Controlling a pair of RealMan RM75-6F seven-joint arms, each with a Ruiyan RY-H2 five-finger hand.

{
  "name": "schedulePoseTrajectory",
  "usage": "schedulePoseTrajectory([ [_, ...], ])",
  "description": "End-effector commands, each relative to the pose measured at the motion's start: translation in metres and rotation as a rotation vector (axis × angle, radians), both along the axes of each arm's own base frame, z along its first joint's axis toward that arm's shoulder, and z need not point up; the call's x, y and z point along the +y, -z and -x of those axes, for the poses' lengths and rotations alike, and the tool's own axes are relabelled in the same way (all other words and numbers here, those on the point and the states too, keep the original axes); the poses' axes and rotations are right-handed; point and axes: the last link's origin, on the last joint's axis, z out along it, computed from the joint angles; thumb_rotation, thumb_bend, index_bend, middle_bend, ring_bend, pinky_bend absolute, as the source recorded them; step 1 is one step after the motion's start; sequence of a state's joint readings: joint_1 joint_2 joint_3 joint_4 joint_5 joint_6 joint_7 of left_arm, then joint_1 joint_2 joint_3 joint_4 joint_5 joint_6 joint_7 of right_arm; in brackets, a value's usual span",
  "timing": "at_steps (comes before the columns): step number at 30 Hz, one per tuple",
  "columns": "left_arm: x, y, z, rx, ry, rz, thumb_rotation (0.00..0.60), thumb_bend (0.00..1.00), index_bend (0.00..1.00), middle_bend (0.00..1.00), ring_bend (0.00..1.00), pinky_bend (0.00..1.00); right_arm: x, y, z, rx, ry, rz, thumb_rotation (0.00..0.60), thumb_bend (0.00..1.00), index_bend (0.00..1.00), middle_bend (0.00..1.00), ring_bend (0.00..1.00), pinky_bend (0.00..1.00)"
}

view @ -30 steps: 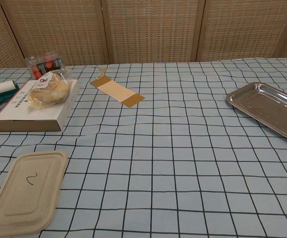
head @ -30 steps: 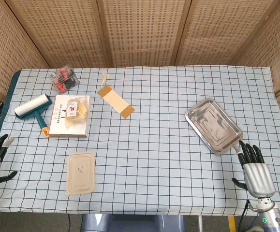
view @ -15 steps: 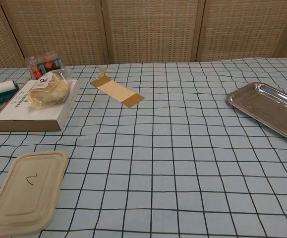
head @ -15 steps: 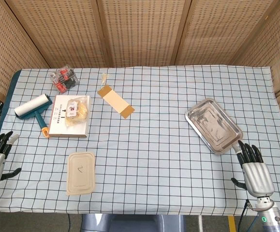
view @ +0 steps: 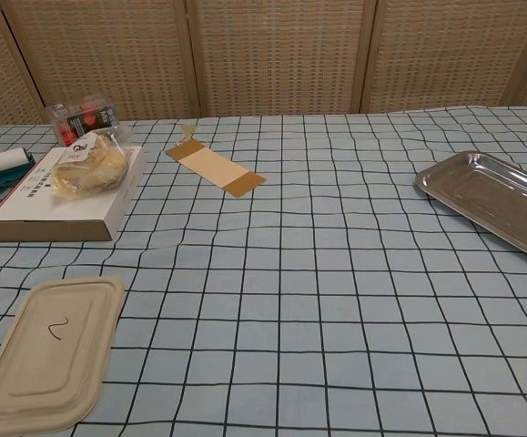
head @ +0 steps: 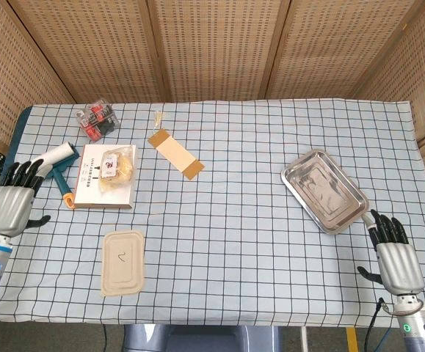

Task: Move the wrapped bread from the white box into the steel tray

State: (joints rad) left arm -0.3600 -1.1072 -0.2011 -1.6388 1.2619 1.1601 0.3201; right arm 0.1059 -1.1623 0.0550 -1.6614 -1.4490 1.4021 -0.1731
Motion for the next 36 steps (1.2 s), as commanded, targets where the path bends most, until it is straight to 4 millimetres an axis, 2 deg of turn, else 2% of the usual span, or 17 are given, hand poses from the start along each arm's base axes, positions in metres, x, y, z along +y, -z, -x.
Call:
schedulePoseTrajectory([
  [1, 0.042, 0.005, -0.029, 0.034, -0.013, 0.036, 0.600, 0.01, 0.00, 0.00, 0.00, 0.00, -0.003, -0.003, 0.002, -0.004, 0.012, 0.007, 0.600, 0.09, 0.00, 0.00, 0.00, 0.00],
  [4, 0.061, 0.013, -0.037, 0.035, -0.040, 0.068, 0.600, 0.01, 0.00, 0.00, 0.00, 0.00, -0.005, -0.005, 0.006, -0.009, 0.028, 0.013, 0.600, 0.09, 0.00, 0.00, 0.00, 0.00],
  [5, 0.076, 0.023, -0.043, 0.051, -0.054, 0.106, 0.600, 0.01, 0.00, 0.00, 0.00, 0.00, -0.007, -0.006, 0.009, -0.011, 0.043, 0.016, 0.600, 0.09, 0.00, 0.00, 0.00, 0.00],
  [6, 0.082, 0.027, -0.045, 0.062, -0.066, 0.119, 0.600, 0.01, 0.00, 0.00, 0.00, 0.00, -0.008, -0.006, 0.010, -0.011, 0.048, 0.015, 0.600, 0.09, 0.00, 0.00, 0.00, 0.00],
  [17, 0.126, 0.066, -0.055, 0.123, -0.165, 0.165, 0.600, 0.01, 0.00, 0.00, 0.00, 0.00, -0.015, -0.011, 0.020, -0.015, 0.090, 0.014, 0.600, 0.09, 0.00, 0.00, 0.00, 0.00],
  [31, 0.154, 0.114, -0.068, 0.148, -0.213, 0.197, 0.600, 0.01, 0.00, 0.00, 0.00, 0.00, -0.018, -0.010, 0.025, -0.030, 0.081, -0.012, 0.600, 0.09, 0.00, 0.00, 0.00, 0.00],
  [36, 0.159, 0.126, -0.070, 0.176, -0.211, 0.203, 0.600, 0.01, 0.00, 0.00, 0.00, 0.00, -0.019, -0.010, 0.025, -0.031, 0.077, -0.016, 0.600, 0.09, 0.00, 0.00, 0.00, 0.00],
])
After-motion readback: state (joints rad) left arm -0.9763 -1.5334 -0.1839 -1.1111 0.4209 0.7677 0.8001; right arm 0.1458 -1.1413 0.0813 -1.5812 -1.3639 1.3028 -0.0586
